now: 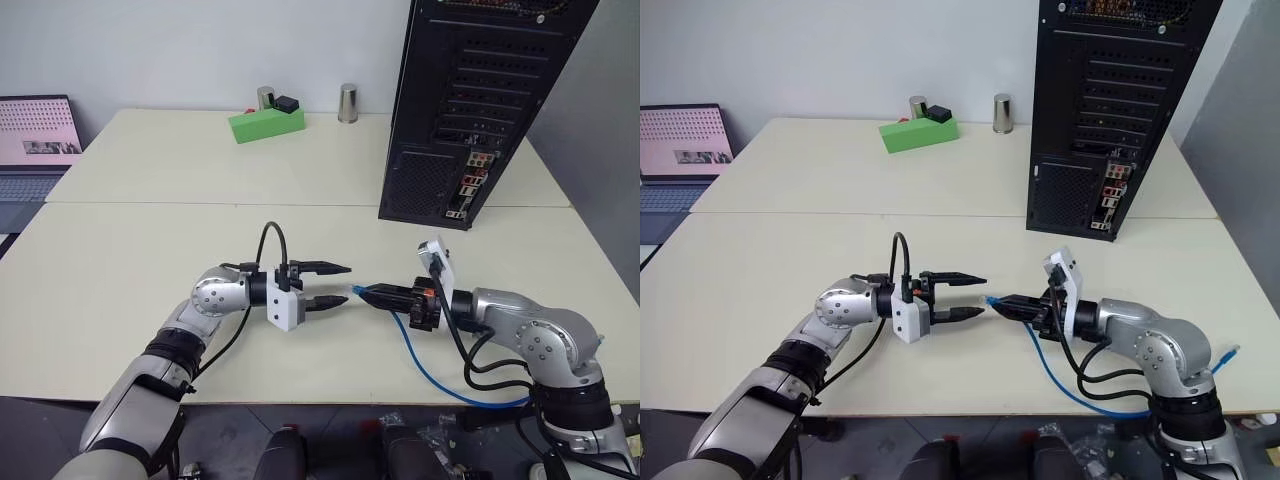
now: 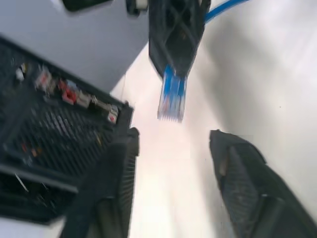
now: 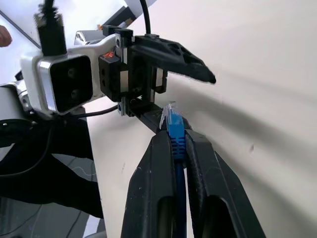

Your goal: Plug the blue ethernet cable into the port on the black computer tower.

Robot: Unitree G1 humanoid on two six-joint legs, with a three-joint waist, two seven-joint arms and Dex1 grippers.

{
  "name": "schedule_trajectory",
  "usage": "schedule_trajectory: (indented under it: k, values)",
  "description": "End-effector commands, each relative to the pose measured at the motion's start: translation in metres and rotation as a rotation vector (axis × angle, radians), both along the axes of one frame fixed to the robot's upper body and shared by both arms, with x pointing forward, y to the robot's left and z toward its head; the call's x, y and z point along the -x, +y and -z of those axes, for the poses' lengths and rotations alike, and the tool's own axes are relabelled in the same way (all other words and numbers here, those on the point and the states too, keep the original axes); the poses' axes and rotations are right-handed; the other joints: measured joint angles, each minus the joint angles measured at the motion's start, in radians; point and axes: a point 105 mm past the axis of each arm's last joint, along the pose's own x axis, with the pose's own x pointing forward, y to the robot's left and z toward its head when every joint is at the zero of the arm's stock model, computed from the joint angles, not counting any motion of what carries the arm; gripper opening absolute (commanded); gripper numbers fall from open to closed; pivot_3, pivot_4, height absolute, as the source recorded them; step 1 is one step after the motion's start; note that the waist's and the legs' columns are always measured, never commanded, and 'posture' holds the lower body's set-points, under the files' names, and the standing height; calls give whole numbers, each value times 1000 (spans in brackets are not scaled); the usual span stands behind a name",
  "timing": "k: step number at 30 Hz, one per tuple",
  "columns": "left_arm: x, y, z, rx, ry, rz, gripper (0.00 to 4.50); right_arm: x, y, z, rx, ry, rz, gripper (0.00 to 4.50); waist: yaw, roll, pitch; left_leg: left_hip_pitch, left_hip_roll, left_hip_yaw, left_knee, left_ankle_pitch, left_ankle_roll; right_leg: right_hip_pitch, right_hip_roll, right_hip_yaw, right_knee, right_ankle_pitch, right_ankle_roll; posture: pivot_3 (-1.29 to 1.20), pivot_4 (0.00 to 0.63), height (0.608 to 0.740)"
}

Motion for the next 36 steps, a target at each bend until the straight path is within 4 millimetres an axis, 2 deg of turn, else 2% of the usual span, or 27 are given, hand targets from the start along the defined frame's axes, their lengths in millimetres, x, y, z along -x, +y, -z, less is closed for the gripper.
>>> schedule_trajectory:
  k: [1, 4, 6, 9, 13, 16, 20, 25, 36]
  values:
    - [-8, -1, -18, 162, 280, -105, 3555, -15, -30, -32, 63, -232, 250, 16, -1, 0, 0, 0, 0, 0, 0, 0, 0, 0, 0, 0, 0, 0, 0, 0, 150, 740]
    - [-8, -12, -27, 241, 428, -149, 4094, -19, -49, -49, 66, -319, 458, 16, 0, 0, 0, -1, 0, -1, 0, 0, 0, -1, 0, 0, 0, 0, 0, 0, 150, 740]
    - [-12, -14, -33, 275, 467, -191, 4140, -19, -54, -54, 86, -353, 555, 16, 0, 0, 0, -1, 0, -1, 0, 0, 0, -1, 0, -1, 1, 0, 0, 0, 150, 740]
    - [-19, -29, -42, 328, 512, -259, 4140, -22, -65, -56, 119, -393, 736, 16, 1, 0, 0, -1, 0, -1, 0, 0, 0, -1, 0, -1, 1, 0, 0, 0, 150, 740]
    - [-38, -44, -55, 374, 501, -397, 4140, -38, -78, -58, 157, -423, 971, 16, 1, 0, 0, -1, 0, -1, 0, 0, 0, -1, 0, 0, 1, 0, 0, 0, 150, 740]
    - [-38, -55, -59, 389, 516, -424, 4140, -48, -83, -60, 170, -430, 1050, 16, -1, 0, 0, -1, 0, -1, 0, 0, 0, -1, 0, 0, 1, 0, 0, 0, 150, 740]
    - [-43, -61, -63, 412, 516, -478, 4140, -62, -91, -66, 154, -439, 1137, 16, -1, 0, 0, -1, 0, 0, 0, 0, 0, -2, 0, 1, 1, 0, 0, 0, 150, 740]
    - [-58, -60, -69, 471, 477, -579, 4140, -77, -98, -71, 136, -455, 1210, 16, 2, 0, 0, -2, 0, 0, 0, 0, 0, -2, 0, 1, 0, 0, 0, 0, 150, 740]
    - [-57, -57, -71, 471, 431, -600, 4140, -98, -106, -75, 98, -460, 1270, 16, 2, 0, 0, -2, 0, 1, 0, 0, 0, -2, 0, 1, 0, 0, 0, 0, 150, 740]
